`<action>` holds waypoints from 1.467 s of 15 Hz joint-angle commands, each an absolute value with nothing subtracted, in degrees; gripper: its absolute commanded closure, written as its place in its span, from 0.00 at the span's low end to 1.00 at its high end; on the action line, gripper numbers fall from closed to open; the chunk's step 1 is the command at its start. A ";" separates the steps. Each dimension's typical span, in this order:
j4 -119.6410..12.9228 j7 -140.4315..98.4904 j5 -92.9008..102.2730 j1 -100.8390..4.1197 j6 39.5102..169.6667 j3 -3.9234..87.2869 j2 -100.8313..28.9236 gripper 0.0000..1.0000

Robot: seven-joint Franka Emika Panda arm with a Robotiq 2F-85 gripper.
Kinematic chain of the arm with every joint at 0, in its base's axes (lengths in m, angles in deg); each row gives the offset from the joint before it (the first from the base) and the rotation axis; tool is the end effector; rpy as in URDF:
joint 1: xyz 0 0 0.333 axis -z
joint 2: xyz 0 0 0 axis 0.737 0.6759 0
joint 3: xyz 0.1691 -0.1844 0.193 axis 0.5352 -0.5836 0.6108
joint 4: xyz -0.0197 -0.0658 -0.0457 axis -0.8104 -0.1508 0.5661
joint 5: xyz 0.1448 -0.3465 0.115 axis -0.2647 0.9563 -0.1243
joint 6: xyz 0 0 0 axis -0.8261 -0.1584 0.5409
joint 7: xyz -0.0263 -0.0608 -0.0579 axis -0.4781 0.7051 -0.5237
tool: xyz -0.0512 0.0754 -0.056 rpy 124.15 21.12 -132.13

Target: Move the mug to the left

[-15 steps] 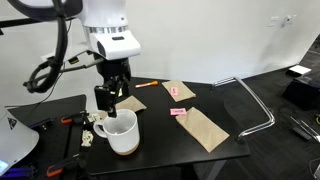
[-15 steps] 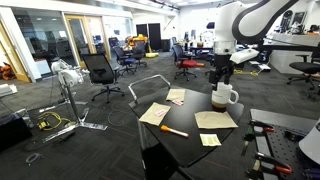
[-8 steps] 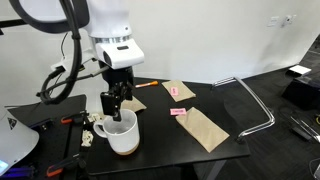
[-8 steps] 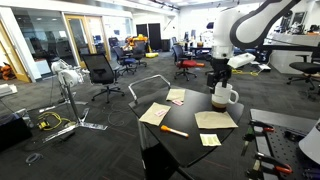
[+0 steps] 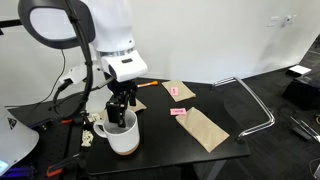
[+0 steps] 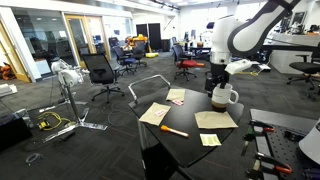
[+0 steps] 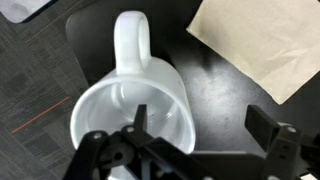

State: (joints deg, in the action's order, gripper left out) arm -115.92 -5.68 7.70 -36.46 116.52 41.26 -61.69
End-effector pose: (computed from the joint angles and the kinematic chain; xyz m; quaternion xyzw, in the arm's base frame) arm 0.3902 -0.1050 0.2814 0.9650 -0.2612 0.0079 0.0224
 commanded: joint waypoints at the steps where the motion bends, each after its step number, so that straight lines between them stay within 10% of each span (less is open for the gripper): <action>1: -116.03 -4.50 8.21 -36.13 119.56 40.92 -60.25 0.28; 10: -116.23 -4.30 8.33 -36.04 121.38 40.85 -60.10 0.97; 22: -113.49 -5.11 8.66 -36.07 118.33 41.19 -63.83 0.98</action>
